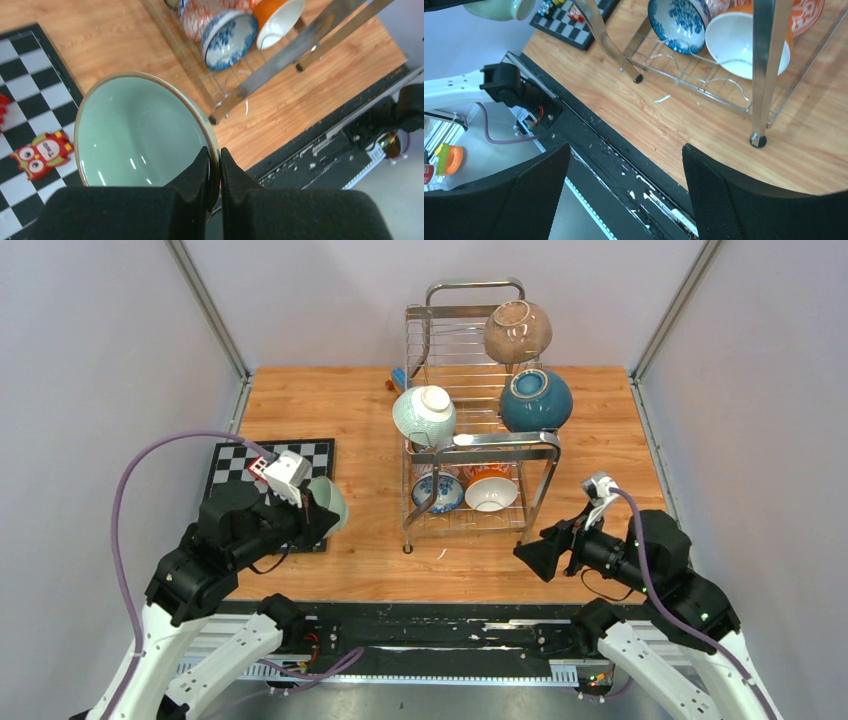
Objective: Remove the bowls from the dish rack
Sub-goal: Place the bowl at the center of the board.
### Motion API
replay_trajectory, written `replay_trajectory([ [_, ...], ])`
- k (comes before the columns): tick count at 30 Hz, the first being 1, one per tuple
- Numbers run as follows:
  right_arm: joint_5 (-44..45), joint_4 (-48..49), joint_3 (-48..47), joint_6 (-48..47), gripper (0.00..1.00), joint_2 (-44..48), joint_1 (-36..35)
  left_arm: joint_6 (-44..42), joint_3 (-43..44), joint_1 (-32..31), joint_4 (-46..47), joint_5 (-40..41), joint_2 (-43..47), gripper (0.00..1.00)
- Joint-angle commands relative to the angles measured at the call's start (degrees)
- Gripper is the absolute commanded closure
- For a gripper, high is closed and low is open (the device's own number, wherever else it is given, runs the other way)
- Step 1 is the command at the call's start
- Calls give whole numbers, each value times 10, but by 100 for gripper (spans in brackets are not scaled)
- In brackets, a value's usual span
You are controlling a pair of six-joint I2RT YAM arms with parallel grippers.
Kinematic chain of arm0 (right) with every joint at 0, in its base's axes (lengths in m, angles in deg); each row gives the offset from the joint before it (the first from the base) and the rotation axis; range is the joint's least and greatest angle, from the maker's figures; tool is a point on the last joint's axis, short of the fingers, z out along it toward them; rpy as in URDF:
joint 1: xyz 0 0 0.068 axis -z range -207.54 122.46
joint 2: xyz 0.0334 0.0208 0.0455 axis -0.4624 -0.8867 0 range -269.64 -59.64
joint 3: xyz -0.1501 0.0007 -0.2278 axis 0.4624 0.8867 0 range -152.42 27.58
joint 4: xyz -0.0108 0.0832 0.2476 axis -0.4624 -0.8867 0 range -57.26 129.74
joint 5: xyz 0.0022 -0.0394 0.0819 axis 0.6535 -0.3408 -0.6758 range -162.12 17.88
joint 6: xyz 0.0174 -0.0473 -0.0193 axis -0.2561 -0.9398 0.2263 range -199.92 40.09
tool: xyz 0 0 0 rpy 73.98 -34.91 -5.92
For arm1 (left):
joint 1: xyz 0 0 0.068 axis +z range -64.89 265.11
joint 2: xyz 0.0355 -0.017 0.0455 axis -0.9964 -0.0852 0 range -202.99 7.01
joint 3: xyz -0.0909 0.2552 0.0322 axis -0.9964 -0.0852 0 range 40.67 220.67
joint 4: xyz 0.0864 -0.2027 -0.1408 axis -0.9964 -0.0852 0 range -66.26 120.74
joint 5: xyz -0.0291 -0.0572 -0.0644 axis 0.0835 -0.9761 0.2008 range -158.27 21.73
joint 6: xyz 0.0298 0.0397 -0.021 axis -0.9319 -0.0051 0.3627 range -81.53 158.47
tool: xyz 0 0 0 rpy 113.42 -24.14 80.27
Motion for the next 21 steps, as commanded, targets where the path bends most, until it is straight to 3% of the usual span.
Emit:
replay_trajectory([
  [1, -11, -12, 40, 5, 15, -1, 4, -3, -34, -11, 9, -9, 5, 100],
  [14, -22, 33, 146, 58, 18, -8, 5, 3, -77, -62, 27, 3, -11, 100],
  [17, -23, 37, 158, 66, 18, -7, 4, 25, -91, -132, 45, 54, -23, 100],
  [21, -23, 37, 169, 71, 19, -5, 4, 56, -91, -309, 61, 215, -58, 100],
])
